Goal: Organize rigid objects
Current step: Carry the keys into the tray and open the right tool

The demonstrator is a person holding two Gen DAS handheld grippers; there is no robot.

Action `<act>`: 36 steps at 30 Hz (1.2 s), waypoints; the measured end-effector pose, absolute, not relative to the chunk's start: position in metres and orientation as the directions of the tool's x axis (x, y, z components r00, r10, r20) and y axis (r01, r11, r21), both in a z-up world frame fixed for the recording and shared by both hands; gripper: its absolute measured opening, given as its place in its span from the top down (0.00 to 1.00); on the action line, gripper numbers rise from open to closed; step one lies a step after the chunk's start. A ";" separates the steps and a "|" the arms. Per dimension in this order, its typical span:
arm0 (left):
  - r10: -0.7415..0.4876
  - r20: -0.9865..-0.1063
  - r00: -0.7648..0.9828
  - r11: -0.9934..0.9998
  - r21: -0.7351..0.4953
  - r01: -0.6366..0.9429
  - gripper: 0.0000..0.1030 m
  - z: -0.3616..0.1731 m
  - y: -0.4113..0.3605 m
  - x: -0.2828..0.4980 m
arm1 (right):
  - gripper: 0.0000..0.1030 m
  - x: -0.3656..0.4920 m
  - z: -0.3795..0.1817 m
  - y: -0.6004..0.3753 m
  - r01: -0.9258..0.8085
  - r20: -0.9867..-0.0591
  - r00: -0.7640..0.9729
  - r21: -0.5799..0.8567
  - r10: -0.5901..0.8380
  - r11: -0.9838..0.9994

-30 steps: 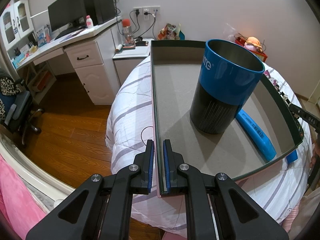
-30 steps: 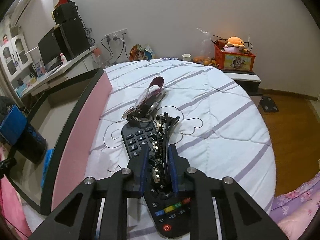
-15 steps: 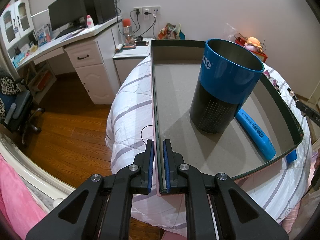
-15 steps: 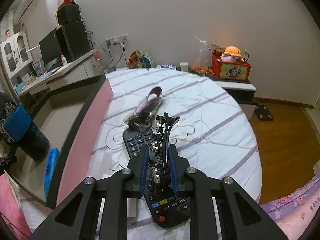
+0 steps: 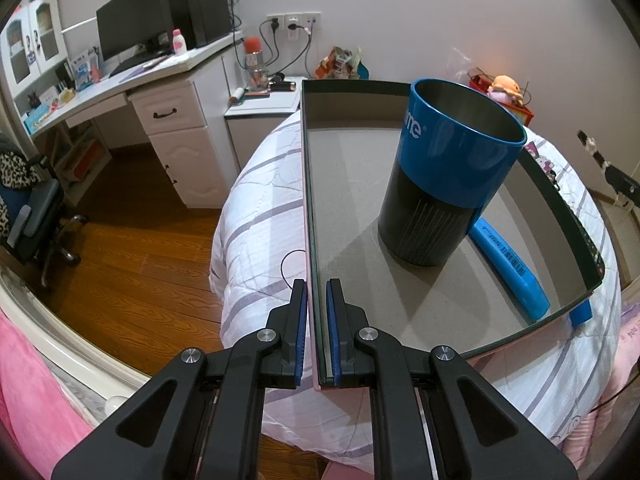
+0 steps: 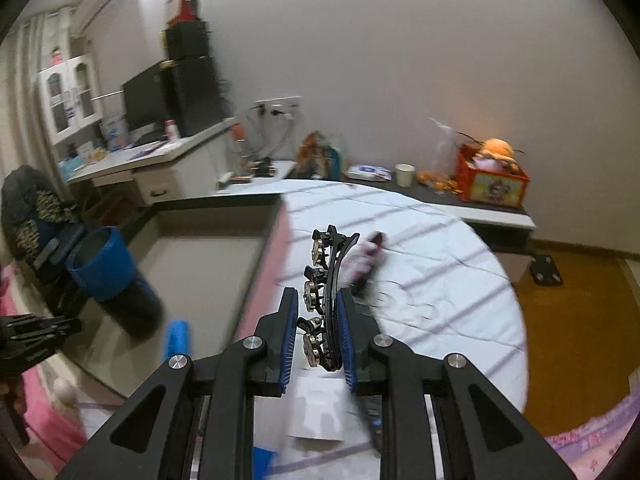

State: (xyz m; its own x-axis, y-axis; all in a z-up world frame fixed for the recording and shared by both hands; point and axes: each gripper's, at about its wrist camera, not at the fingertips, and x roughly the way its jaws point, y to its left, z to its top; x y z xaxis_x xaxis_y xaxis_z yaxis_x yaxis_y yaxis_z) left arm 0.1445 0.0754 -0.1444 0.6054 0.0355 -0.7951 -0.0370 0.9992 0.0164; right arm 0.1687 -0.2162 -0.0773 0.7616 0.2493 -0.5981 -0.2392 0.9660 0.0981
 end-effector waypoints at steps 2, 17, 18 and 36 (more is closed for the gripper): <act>0.036 -0.795 0.606 0.999 0.017 -0.037 0.91 -0.145 0.075 0.145 | 0.81 0.169 -0.075 -0.203 -0.289 -0.598 0.746 0.105 0.293 0.951; 0.033 -0.795 0.606 0.999 0.017 -0.033 0.91 -0.144 0.076 0.145 | 0.81 0.189 -0.109 -0.129 -0.448 -0.703 0.613 0.067 0.361 0.891; 0.033 -0.795 0.606 0.999 0.017 -0.032 0.91 -0.144 0.075 0.144 | 0.81 0.192 -0.113 -0.126 -0.451 -0.714 0.604 0.060 0.354 0.890; 0.034 -0.795 0.606 0.999 0.017 -0.034 0.91 -0.144 0.076 0.144 | 0.80 0.197 -0.122 -0.118 -0.411 -0.724 0.629 0.000 0.284 0.912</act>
State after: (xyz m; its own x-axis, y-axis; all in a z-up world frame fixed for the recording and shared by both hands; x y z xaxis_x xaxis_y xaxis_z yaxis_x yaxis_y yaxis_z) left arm 0.1444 0.0758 -0.1445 0.6056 0.0342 -0.7950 -0.0335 0.9993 0.0175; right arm 0.1967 -0.1178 -0.1221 0.6286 0.2836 -0.7242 -0.4108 0.9117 0.0004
